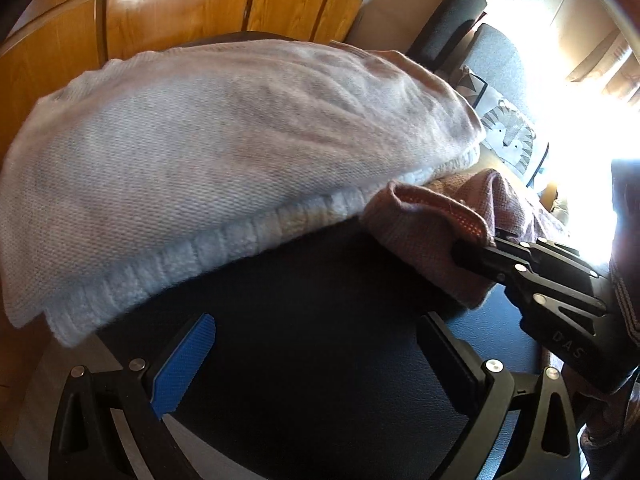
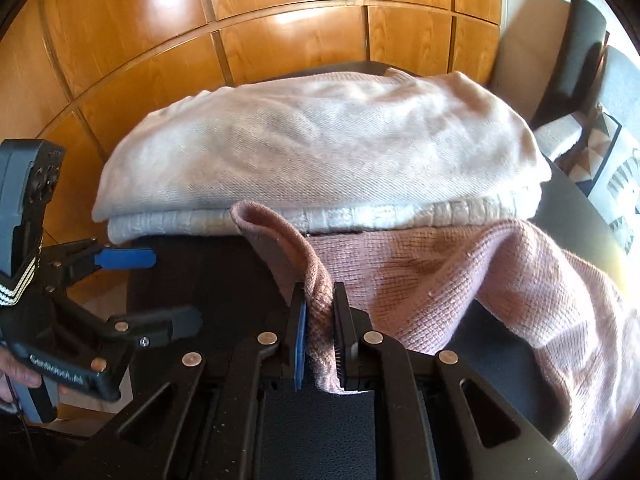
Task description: Fold clothes
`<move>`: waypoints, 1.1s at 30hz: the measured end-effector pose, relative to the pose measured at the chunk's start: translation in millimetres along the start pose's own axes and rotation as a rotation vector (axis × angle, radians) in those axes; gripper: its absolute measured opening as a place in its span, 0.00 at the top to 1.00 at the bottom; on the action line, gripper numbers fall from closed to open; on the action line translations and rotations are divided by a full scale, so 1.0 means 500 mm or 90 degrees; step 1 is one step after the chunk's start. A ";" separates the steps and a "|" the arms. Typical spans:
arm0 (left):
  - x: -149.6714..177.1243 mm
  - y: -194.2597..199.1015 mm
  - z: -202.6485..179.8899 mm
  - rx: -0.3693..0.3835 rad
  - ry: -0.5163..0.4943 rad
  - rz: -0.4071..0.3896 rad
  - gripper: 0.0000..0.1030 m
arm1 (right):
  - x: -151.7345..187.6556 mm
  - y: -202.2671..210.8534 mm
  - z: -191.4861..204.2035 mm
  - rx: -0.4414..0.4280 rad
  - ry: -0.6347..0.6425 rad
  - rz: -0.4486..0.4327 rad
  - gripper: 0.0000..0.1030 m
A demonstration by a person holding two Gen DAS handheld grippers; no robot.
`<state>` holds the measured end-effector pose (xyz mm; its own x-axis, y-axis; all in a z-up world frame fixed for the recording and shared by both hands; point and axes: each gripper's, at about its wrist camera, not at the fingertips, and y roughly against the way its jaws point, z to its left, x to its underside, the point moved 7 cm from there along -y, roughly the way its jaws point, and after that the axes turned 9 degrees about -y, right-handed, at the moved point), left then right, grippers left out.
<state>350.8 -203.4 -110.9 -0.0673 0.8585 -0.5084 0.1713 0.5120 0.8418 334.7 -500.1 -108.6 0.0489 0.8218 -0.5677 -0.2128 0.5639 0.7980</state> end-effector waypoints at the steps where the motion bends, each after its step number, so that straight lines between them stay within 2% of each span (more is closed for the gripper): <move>1: -0.002 -0.003 -0.002 0.000 -0.002 0.001 0.00 | 0.003 0.000 -0.003 0.001 0.000 0.001 0.88; 5: -0.008 -0.011 -0.011 0.000 -0.005 0.002 0.00 | 0.008 -0.003 0.006 -0.011 -0.007 0.009 0.85; 6: -0.005 -0.010 -0.014 0.001 -0.003 0.002 0.00 | 0.014 -0.002 0.012 -0.018 -0.010 0.013 0.80; 8: 0.003 -0.011 -0.024 0.000 0.002 0.001 0.00 | 0.021 0.003 0.008 -0.022 -0.020 0.008 0.56; 9: 0.002 -0.008 -0.024 -0.001 0.004 -0.001 0.00 | 0.024 0.006 0.005 -0.023 -0.026 0.005 0.38; 10: -0.001 -0.006 -0.026 -0.002 0.003 -0.003 0.00 | 0.024 0.012 0.003 -0.023 -0.032 -0.005 0.32; 16: -0.026 0.001 -0.044 0.000 -0.010 -0.015 0.00 | 0.054 0.090 -0.061 0.010 -0.104 -0.054 0.32; 19: -0.035 0.020 -0.081 0.010 -0.034 -0.029 0.00 | 0.097 0.132 -0.112 0.052 -0.159 -0.072 0.32; 23: -0.048 0.043 -0.154 0.033 -0.072 -0.048 0.00 | 0.187 0.214 -0.213 0.122 -0.247 -0.096 0.32; 27: -0.067 0.058 -0.270 0.079 -0.132 -0.060 0.00 | 0.300 0.322 -0.322 0.187 -0.341 -0.133 0.32; 29: -0.068 0.050 -0.339 0.126 -0.154 -0.046 0.00 | 0.344 0.363 -0.360 0.220 -0.380 -0.151 0.32; 31: -0.071 0.034 -0.386 0.177 -0.137 -0.022 0.00 | 0.374 0.384 -0.381 0.236 -0.407 -0.161 0.32; 33: -0.071 0.034 -0.402 0.189 -0.120 -0.019 0.00 | 0.381 0.387 -0.377 0.232 -0.401 -0.165 0.32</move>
<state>158.8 -218.9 -42.0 0.1019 0.8084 -0.5797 0.4528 0.4812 0.7506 119.1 -249.7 -100.8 0.6231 0.4895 -0.6100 0.2109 0.6459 0.7337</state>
